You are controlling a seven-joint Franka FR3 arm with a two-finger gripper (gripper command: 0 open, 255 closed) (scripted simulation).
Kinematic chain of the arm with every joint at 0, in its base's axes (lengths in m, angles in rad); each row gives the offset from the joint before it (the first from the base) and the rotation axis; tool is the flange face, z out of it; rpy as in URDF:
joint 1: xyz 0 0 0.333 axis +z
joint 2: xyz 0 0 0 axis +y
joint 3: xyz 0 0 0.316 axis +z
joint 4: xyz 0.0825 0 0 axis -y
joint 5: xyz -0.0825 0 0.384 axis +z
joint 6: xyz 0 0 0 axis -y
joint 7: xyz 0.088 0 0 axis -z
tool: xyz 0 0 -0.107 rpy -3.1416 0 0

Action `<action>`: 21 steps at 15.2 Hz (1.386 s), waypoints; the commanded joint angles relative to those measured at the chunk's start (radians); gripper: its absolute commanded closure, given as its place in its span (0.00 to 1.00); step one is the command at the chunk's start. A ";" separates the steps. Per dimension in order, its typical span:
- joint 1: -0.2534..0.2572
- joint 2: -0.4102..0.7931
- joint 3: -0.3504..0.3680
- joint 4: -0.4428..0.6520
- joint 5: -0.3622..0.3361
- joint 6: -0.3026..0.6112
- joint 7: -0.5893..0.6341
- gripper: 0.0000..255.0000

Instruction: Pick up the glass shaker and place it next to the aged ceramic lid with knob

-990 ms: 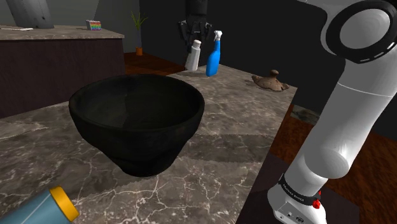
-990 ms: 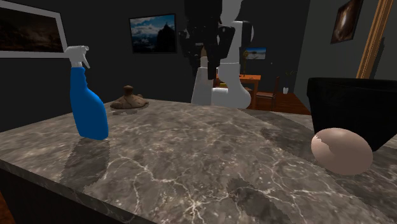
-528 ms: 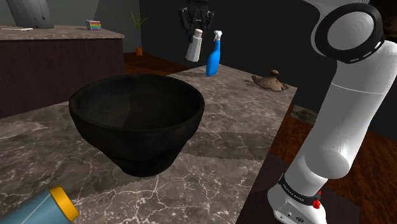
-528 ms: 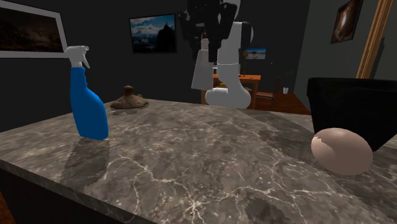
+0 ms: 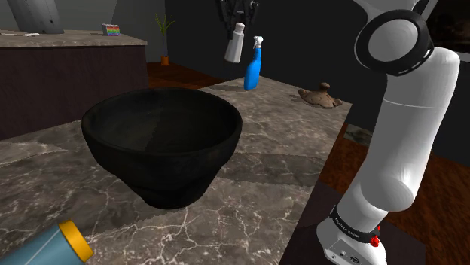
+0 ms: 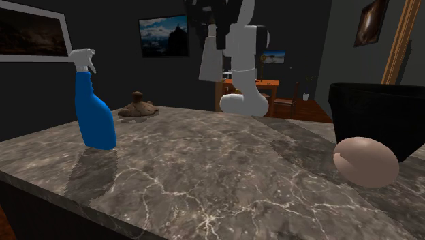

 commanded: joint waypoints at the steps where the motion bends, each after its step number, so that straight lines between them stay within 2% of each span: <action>1: -0.036 -0.044 -0.017 -0.063 0.007 0.019 -0.048 1.00; 6: -0.119 -0.110 -0.072 -0.153 0.012 0.046 -0.182 1.00; 11: -0.194 -0.137 -0.129 -0.188 0.007 0.058 -0.316 1.00; 16: -0.266 -0.128 -0.188 -0.176 -0.001 0.060 -0.450 1.00; 21: -0.340 -0.083 -0.245 -0.115 -0.004 0.050 -0.582 1.00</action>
